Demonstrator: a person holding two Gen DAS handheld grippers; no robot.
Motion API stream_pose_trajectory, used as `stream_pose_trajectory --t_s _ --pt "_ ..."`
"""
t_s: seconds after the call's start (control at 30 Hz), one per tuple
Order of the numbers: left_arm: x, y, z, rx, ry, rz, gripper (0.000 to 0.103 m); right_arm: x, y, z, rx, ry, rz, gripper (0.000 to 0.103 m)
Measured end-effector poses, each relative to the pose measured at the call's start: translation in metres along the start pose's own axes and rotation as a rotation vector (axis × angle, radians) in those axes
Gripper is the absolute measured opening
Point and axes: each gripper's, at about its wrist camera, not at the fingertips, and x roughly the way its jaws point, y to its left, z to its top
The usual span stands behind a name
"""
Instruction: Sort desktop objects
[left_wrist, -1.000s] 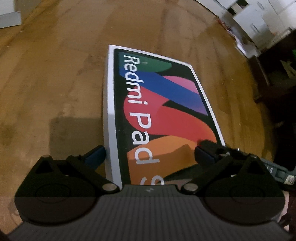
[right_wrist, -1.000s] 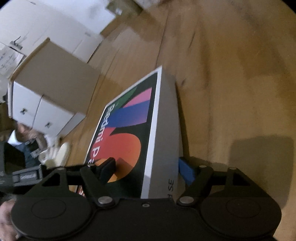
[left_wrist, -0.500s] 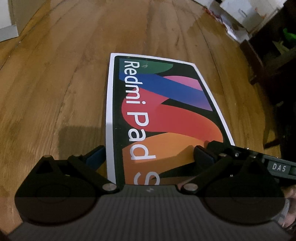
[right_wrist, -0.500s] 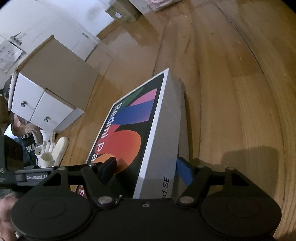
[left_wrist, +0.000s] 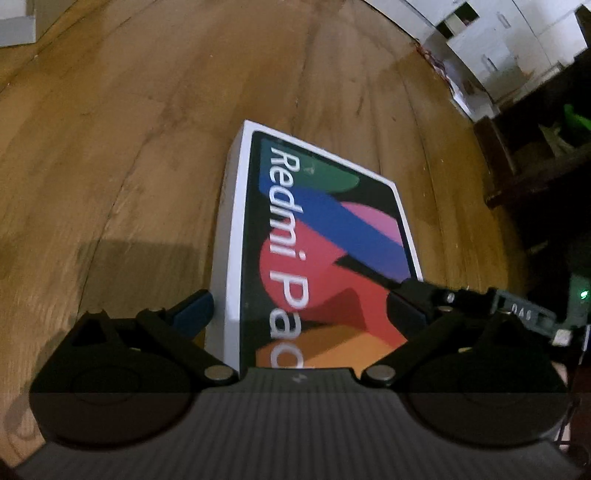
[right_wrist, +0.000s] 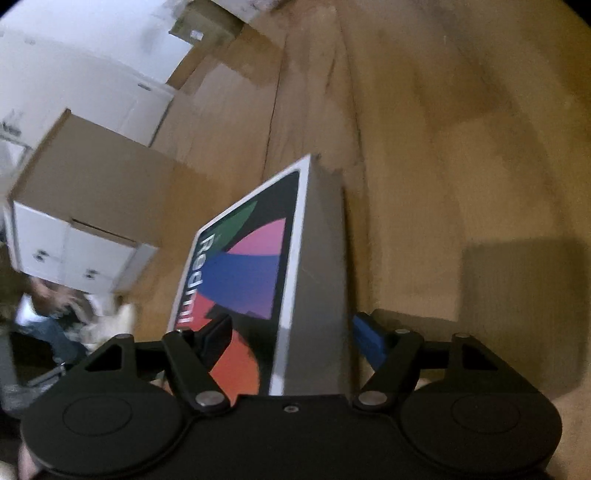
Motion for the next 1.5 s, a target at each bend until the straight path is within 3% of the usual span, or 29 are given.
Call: stream_pose_trajectory --t_s 0.27,0.43,0.5,0.67,0.77,1.07,1.23,1.5 --pt "-0.001 -0.021 -0.010 0.150 -0.079 0.057 0.099 -0.003 0.004 -0.001 -0.058 -0.046 0.021 0.069" --pt "-0.023 -0.026 -0.014 0.151 -0.162 0.045 0.096 -0.025 0.017 -0.004 -0.130 -0.129 0.063 0.065" --pt "-0.029 -0.027 -0.014 0.145 -0.149 0.035 0.095 -0.037 0.024 -0.007 -0.155 -0.162 0.091 0.065" --pt "-0.031 -0.031 -0.020 0.139 -0.081 0.047 0.095 -0.039 0.023 -0.012 -0.102 -0.131 0.083 0.065" --pt "-0.030 -0.034 -0.021 0.161 -0.110 0.061 0.095 -0.033 0.023 -0.016 -0.108 -0.121 0.031 0.065" --pt "-0.029 -0.027 -0.011 0.122 -0.159 0.053 0.095 -0.023 0.018 -0.015 -0.077 -0.121 0.018 0.066" --pt "-0.030 -0.028 -0.012 0.133 -0.169 0.073 0.095 -0.021 0.032 -0.020 -0.180 -0.126 -0.075 0.069" --pt "-0.029 -0.027 -0.011 0.122 -0.175 0.083 0.095 -0.027 0.030 -0.020 -0.149 -0.125 -0.016 0.068"
